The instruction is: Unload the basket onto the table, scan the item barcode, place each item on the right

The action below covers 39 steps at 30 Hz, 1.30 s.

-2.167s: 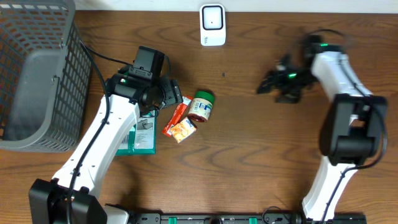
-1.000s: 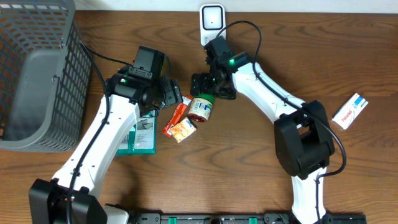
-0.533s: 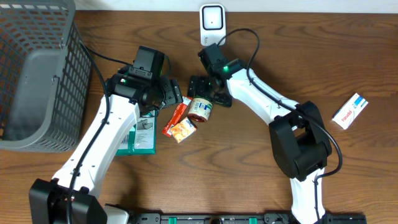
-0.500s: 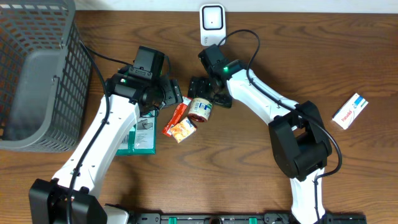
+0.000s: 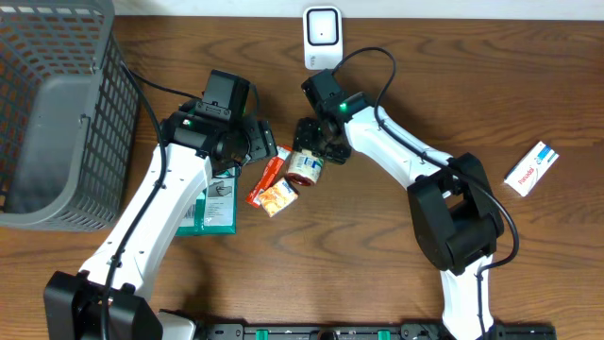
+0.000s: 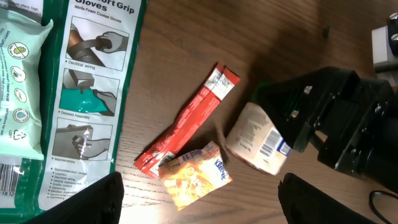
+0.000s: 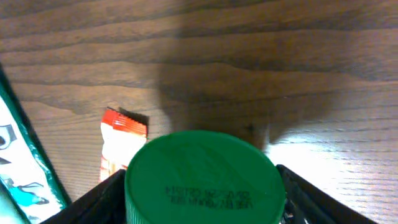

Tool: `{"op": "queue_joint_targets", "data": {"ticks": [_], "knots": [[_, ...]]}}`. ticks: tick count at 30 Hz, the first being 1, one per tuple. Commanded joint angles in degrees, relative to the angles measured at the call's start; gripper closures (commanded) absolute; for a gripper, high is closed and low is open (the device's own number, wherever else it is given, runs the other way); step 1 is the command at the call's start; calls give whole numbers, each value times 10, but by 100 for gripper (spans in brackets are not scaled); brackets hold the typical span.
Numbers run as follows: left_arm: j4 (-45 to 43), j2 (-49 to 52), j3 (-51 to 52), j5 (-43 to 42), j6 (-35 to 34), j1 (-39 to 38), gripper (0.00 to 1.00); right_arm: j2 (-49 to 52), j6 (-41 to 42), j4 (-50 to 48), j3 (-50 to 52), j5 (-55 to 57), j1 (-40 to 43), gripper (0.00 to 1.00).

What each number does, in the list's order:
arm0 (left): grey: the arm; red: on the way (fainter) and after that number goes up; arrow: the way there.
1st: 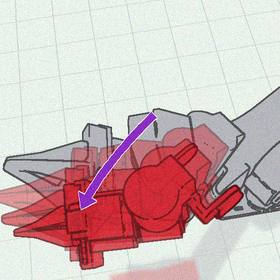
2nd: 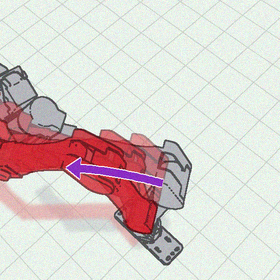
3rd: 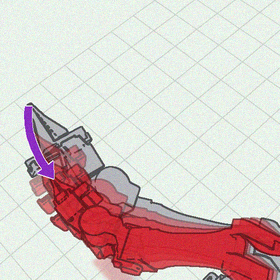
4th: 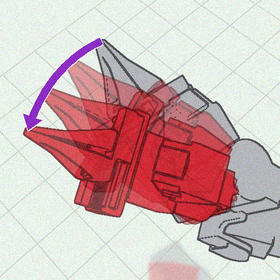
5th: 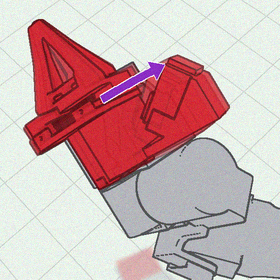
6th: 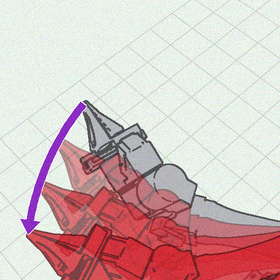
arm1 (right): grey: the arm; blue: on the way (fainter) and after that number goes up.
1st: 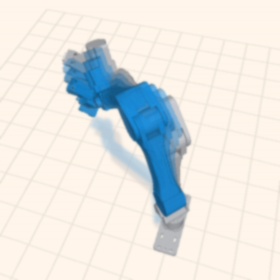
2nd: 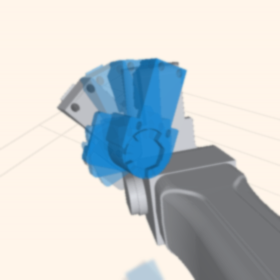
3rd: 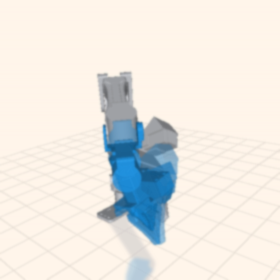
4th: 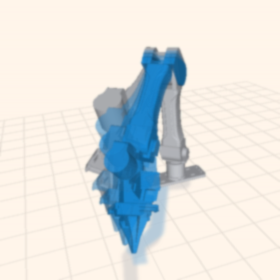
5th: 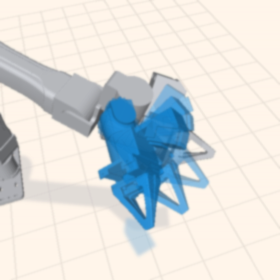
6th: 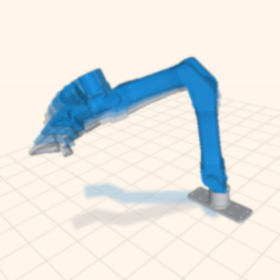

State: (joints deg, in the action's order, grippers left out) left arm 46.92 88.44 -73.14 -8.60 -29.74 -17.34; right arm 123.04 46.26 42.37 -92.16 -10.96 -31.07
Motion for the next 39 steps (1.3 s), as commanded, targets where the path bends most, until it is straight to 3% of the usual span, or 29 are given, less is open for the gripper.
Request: {"op": "queue_joint_targets", "data": {"ticks": [1, 7, 8, 11, 32, 39], "knots": [[2, 3, 3, 7, 6, 2, 19, -8, -1, 7, 4, 0, 11, 34], [2, 3, 3, 7, 6, 2, 19, -9, -29, 18, 3, -8, 18, 36], [2, 3, 3, 7, 6, 2, 19, -11, -52, 21, 0, -14, 21, 43], [2, 3, 3, 7, 6, 2, 19, -22, -80, 27, -2, -13, 26, 49], [2, 3, 3, 7, 6, 2, 19, -101, -149, 75, -2, 179, 11, 47], [2, 3, 3, 7, 6, 2, 19, -101, -151, 101, -2, 205, -7, 39]]}}
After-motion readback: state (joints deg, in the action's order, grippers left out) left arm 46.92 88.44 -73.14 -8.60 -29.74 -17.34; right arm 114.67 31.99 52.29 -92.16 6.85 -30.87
